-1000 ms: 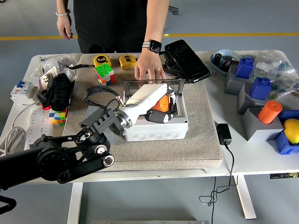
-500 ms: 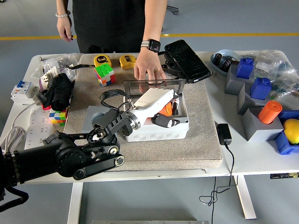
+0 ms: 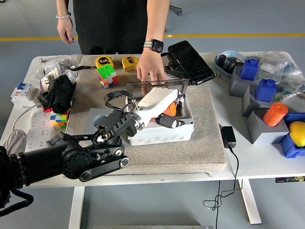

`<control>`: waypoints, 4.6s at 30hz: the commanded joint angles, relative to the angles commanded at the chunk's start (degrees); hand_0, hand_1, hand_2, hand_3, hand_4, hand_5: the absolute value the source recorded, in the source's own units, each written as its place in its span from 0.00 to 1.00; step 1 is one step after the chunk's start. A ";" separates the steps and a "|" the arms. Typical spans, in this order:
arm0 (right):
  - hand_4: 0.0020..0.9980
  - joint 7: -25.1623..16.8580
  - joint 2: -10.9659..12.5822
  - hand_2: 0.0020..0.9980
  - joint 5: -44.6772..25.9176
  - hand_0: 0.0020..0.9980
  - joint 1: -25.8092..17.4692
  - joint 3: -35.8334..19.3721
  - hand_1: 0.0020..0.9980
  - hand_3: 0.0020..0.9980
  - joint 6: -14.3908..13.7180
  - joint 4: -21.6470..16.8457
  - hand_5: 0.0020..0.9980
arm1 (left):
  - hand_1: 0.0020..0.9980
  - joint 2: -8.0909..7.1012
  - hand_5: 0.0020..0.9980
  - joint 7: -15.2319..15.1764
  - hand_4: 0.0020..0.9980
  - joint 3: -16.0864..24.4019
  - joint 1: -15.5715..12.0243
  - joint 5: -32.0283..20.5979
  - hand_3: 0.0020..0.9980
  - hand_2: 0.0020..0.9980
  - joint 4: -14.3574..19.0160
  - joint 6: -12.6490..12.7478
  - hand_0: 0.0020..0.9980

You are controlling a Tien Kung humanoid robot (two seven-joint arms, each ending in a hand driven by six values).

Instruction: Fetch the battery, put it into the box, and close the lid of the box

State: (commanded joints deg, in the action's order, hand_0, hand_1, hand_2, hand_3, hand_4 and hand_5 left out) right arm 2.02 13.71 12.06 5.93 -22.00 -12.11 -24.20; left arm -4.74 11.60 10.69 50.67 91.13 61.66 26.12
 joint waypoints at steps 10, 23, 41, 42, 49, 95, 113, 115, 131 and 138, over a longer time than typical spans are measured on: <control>0.92 -0.09 -0.03 0.61 0.15 0.61 -0.07 -0.17 0.64 0.57 -0.06 -0.09 0.47 | 0.75 -0.61 0.08 0.17 1.00 1.19 -0.63 0.15 0.83 0.75 0.69 -0.59 0.65; 0.92 -0.12 -0.09 0.61 0.31 0.61 -0.30 -0.78 0.64 0.57 -0.03 -0.04 0.47 | 0.71 -4.85 0.10 -2.42 1.00 10.06 -5.49 -3.26 0.77 0.71 10.77 -0.86 0.61; 0.91 -0.19 -0.12 0.61 0.66 0.61 -0.43 -1.39 0.64 0.57 0.00 -0.09 0.47 | 0.61 -14.09 0.27 -5.54 0.96 23.79 -16.60 -5.48 0.59 0.58 21.24 0.95 0.47; 0.91 -0.18 -0.12 0.61 0.66 0.61 -0.41 -1.41 0.64 0.57 0.00 -0.08 0.47 | 0.61 -14.48 0.27 -5.35 0.96 23.79 -16.94 -5.53 0.59 0.58 21.39 0.74 0.47; 0.91 -0.23 -0.08 0.61 0.67 0.61 -0.48 -1.55 0.64 0.57 0.02 -0.11 0.47 | 0.52 -17.19 0.30 -4.29 0.95 22.14 -18.79 -6.62 0.55 0.54 22.29 -1.32 0.34; 0.92 -0.33 0.04 0.61 0.24 0.61 -0.27 -0.87 0.64 0.57 -0.08 -0.19 0.47 | 0.55 -11.19 0.34 -0.21 0.96 10.01 -9.40 -6.73 0.56 0.57 13.95 -4.73 0.36; 0.92 -0.33 0.05 0.61 0.23 0.61 -0.36 -0.77 0.64 0.57 -0.04 -0.23 0.47 | 0.55 -9.82 0.35 -1.05 0.96 10.99 -8.15 -6.84 0.57 0.58 15.35 -4.05 0.36; 0.92 -0.33 0.04 0.61 0.20 0.61 -0.45 -0.77 0.64 0.57 -0.02 -0.21 0.47 | 0.55 -10.44 0.35 -1.81 0.96 12.83 -8.88 -6.64 0.57 0.57 16.83 -3.33 0.36; 0.92 -0.37 -0.03 0.61 0.18 0.61 -0.50 -0.78 0.64 0.57 -0.01 -0.32 0.47 | 0.74 -12.14 0.36 2.03 0.97 23.93 -9.22 0.47 0.66 0.70 16.35 -3.55 0.74; 0.92 -0.30 0.06 0.61 0.07 0.61 -0.53 -0.75 0.64 0.57 0.05 -0.24 0.47 | 0.74 -12.91 0.40 11.59 0.97 22.24 -8.50 1.37 0.66 0.70 17.47 -12.36 0.74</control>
State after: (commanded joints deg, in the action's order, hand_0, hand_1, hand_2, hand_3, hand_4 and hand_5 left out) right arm 1.72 13.77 12.13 5.39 -22.75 -12.05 -24.43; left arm -17.65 23.20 32.92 42.18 92.50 79.14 13.76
